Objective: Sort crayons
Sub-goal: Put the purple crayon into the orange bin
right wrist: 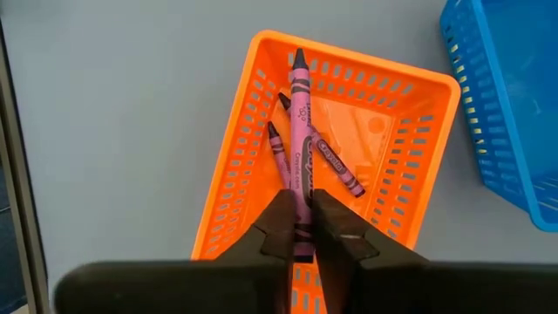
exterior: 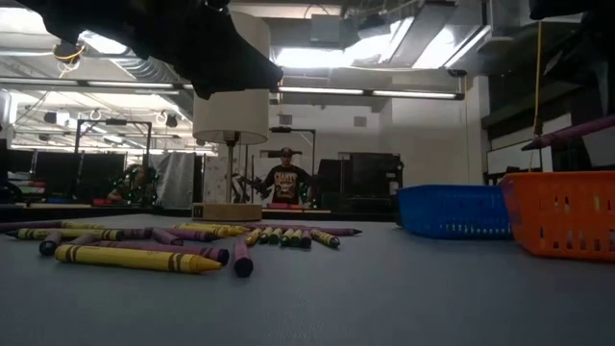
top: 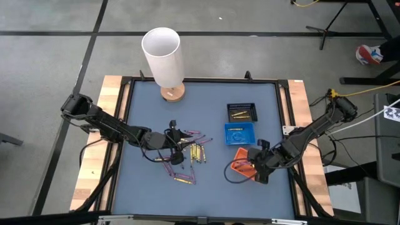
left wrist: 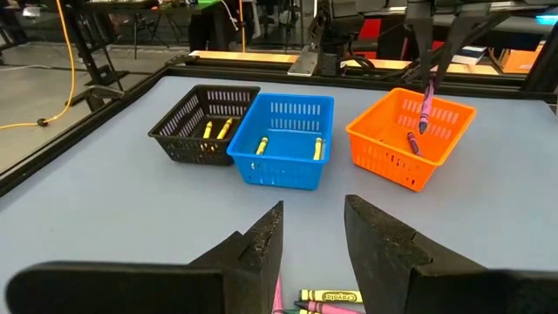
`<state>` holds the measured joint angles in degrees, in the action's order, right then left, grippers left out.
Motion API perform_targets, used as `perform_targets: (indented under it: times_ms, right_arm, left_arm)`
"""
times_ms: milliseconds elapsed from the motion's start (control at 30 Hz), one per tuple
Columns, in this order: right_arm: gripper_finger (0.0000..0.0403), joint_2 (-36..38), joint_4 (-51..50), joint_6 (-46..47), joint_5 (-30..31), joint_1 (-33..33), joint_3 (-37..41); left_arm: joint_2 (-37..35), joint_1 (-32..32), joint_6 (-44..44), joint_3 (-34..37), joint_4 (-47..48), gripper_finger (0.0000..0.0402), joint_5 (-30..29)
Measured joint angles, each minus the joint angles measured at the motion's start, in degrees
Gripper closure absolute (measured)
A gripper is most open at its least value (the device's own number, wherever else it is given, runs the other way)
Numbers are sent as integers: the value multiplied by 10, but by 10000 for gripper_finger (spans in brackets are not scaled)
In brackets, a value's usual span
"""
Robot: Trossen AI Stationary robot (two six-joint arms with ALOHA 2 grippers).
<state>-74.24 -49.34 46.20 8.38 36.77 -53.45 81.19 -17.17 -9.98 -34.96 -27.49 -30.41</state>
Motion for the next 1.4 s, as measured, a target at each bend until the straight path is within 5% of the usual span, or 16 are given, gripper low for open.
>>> perform_targets:
  times_ms: [333, 700, 1167, 1400]
  right_arm:
    - [304, 0, 0, -2, 0, 0, 0]
    - [303, 0, 0, -4, 14, 0, 0]
    - [303, 0, 88, -186, 87, -4, 0]
    - [303, 0, 146, -270, 90, -62, 0]
  left_arm:
    - [0, 0, 0, 0, 0, 294, 0]
    - [0, 0, 0, 0, 0, 294, 0]
    - [0, 0, 0, 0, 0, 294, 0]
    - [0, 0, 0, 0, 0, 294, 0]
